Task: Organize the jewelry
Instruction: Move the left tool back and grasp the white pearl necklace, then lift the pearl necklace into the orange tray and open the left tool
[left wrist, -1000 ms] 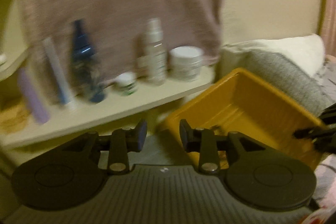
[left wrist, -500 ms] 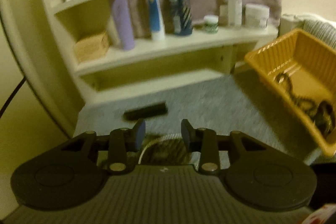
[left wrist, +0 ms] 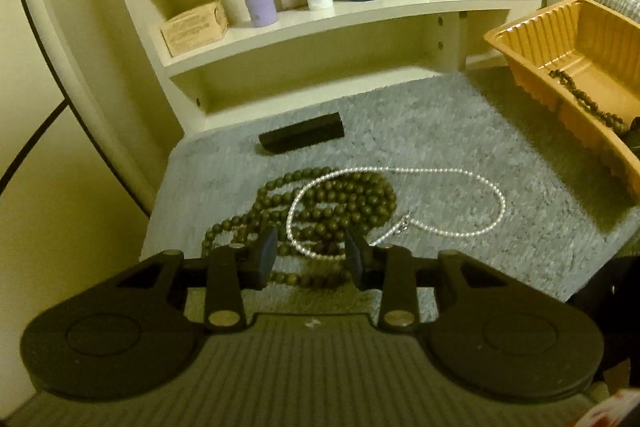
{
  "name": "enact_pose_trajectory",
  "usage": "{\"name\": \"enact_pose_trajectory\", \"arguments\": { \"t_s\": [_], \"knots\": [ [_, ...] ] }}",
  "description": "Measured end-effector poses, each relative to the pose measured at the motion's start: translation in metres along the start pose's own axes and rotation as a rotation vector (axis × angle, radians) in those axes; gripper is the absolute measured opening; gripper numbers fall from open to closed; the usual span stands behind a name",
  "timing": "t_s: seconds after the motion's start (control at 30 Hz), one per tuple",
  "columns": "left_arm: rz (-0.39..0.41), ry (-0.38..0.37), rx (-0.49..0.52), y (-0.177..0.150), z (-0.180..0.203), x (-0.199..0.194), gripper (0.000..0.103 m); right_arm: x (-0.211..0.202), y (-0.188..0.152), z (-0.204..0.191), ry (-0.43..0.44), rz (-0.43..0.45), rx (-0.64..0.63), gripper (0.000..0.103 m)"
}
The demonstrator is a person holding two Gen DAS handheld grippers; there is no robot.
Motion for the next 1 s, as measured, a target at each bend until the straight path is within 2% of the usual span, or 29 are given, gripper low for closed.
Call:
{"name": "enact_pose_trajectory", "arguments": {
  "t_s": [0.2,0.4,0.6,0.67,0.7,0.77,0.87,1.0],
  "knots": [
    [-0.012,-0.001,-0.056,-0.001,-0.007,0.007,0.033,0.0,0.0,0.0,-0.001,-0.001,-0.002,0.005],
    [-0.039,-0.02,-0.131,0.004,-0.012,0.019,0.02,0.0,0.0,0.0,-0.001,-0.002,-0.002,0.005],
    [-0.045,-0.015,-0.148,0.006,-0.014,0.021,0.019,0.001,0.0,0.0,-0.002,-0.002,-0.003,0.005],
    [-0.05,-0.028,-0.163,0.004,-0.015,0.02,0.015,0.001,0.0,0.001,-0.002,-0.003,-0.004,0.005],
    [-0.051,-0.035,-0.169,0.004,-0.017,0.021,0.009,0.001,0.0,0.001,-0.002,-0.003,-0.003,0.005],
    [-0.062,-0.039,-0.169,0.003,-0.019,0.022,0.003,0.001,0.0,0.0,-0.002,-0.003,-0.003,0.005],
    [-0.07,-0.033,-0.164,0.002,-0.019,0.022,0.002,0.001,0.0,0.001,-0.002,-0.002,-0.004,0.005],
    [-0.037,-0.005,-0.099,0.007,-0.014,0.011,0.002,0.001,0.0,0.0,-0.002,-0.003,-0.004,0.005]
  ]
}}
Point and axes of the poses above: each gripper's, at about its wrist camera, not at the fingertips, and x roughly the way its jaws point, z to its right, y to its top, the point moved 3 cm from there along x, roughly the way its jaws point, and after that the axes turned 7 degrees about -z, right-handed, at the moved point
